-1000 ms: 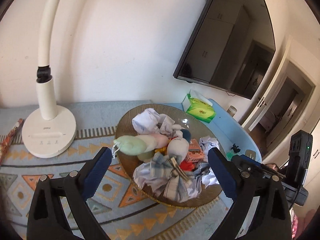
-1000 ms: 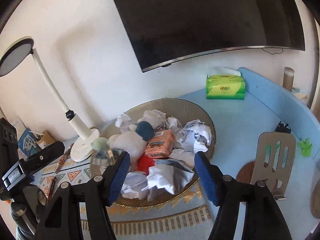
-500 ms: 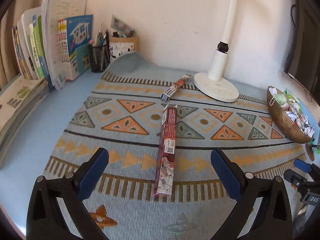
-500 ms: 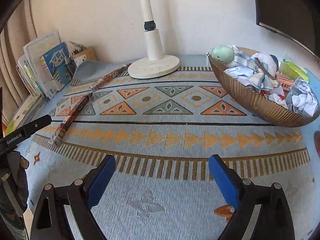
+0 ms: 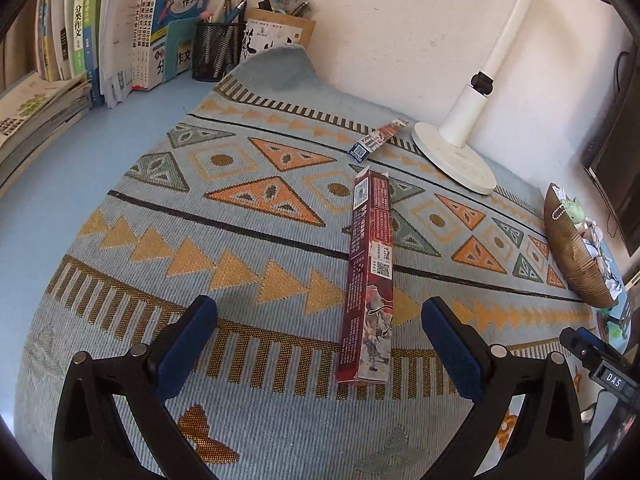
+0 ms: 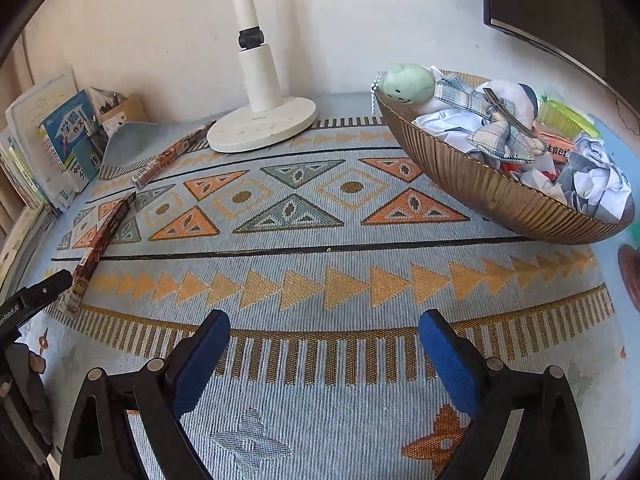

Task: Organize objects
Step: 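Move the left tool down to the long dark red box on the rug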

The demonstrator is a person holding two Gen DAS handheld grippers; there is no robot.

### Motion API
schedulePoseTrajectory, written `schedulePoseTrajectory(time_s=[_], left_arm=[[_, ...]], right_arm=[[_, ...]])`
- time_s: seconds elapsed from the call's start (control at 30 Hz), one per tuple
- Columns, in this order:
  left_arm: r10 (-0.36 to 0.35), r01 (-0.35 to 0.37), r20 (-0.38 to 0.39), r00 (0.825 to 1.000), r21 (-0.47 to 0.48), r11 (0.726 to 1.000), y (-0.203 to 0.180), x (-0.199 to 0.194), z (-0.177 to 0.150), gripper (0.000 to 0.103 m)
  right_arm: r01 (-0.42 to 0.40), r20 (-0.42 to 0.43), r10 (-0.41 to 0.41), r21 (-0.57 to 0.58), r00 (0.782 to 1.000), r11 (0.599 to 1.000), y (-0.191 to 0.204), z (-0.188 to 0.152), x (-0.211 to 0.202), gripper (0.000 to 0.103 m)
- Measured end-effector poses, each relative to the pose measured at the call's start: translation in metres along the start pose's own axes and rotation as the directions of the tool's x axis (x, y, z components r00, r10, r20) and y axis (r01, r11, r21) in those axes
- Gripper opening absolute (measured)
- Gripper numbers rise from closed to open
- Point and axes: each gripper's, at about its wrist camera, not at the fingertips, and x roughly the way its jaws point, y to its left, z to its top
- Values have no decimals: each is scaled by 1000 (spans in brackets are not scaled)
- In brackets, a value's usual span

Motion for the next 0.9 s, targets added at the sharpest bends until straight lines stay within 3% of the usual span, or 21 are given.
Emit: schedulePoseTrajectory(time_s=[0.9], left_arm=[[-3,3,-3,1000,7,1000,0,-1,-1,102]], right_arm=[[-35,-75,34,-19,997,999,5,-1,13,97]])
